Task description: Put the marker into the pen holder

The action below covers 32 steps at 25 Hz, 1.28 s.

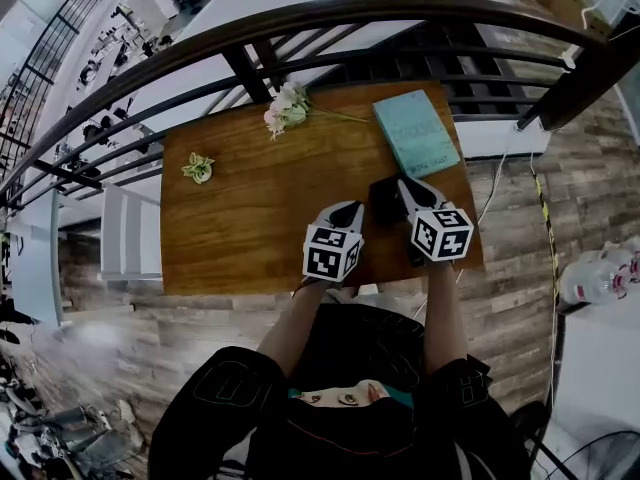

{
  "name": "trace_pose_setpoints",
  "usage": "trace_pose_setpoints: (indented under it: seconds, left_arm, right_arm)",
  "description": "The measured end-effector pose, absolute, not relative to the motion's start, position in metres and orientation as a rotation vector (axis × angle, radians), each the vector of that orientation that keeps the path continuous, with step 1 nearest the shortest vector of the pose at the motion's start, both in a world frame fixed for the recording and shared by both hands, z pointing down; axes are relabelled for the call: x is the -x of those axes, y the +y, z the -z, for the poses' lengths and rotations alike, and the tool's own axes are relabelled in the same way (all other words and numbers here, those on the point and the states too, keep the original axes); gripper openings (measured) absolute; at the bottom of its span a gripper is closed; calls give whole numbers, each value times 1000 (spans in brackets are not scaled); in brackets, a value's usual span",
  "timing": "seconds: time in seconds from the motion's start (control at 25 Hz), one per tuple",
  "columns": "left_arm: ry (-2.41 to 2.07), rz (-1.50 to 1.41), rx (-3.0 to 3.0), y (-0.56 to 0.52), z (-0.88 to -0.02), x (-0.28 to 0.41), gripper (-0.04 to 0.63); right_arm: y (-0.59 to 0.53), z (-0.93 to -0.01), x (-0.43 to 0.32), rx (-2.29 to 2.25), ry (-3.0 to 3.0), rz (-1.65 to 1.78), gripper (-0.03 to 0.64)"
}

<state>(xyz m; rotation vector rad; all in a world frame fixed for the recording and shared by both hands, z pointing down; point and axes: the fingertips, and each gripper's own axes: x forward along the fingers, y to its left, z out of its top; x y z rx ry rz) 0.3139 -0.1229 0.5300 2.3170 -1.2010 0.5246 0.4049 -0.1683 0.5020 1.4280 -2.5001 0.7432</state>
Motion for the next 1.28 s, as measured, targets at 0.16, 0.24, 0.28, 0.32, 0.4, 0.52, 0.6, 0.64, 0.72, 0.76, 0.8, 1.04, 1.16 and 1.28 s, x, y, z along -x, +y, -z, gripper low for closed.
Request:
trace_pose_setpoints:
  seconds: [0.16, 0.24, 0.28, 0.32, 0.4, 0.52, 0.6, 0.64, 0.72, 0.76, 0.8, 1.04, 1.16, 1.28]
  left_arm:
    - [-1185, -539, -2320, -118, -535, -321, 8]
    - [-1180, -540, -2323, -117, -535, -323, 8]
    - [-1179, -539, -2323, -116, -534, -323, 8]
    - [-1179, -538, -2322, -116, -534, -323, 8]
    - [-1181, -534, -2320, -115, -535, -323, 8]
    - [-1180, -532, -2314, -112, -536, -325, 8]
    - [-1181, -529, -2309, -110, -538, -325, 8]
    - [-1184, -526, -2306, -108, -539, -325, 8]
    - [-1191, -519, -2299, -106, -541, -323, 8]
    - [-1197, -514, -2295, -106, -542, -321, 9]
    - [-1205, -508, -2291, -106, -542, -319, 8]
    - [-1262, -447, -2292, -115, -526, -310, 8]
    - [-1301, -409, -2306, -125, -514, -304, 8]
    - [-1368, -354, -2320, -138, -495, -292, 8]
  right_arm:
    - [-160, -511, -401, -1347, -2451, -671, 46]
    - [-157, -515, -400, -1321, -2431, -661, 48]
    - [-156, -517, -400, -1315, -2422, -659, 48]
    - [-154, -519, -401, -1313, -2415, -658, 50]
    - [-152, -522, -402, -1311, -2410, -663, 57]
    - [-151, -523, -405, -1322, -2404, -667, 74]
    - [-151, -522, -408, -1347, -2408, -662, 74]
    - [-151, -521, -410, -1362, -2412, -658, 74]
    - [-152, -518, -412, -1387, -2422, -649, 71]
    - [-152, -516, -413, -1398, -2428, -642, 63]
    - [-152, -514, -413, -1406, -2434, -634, 54]
    - [-158, -492, -407, -1418, -2505, -583, 5]
    - [-163, -479, -400, -1403, -2558, -565, 5]
    - [-165, -461, -393, -1385, -2635, -541, 5]
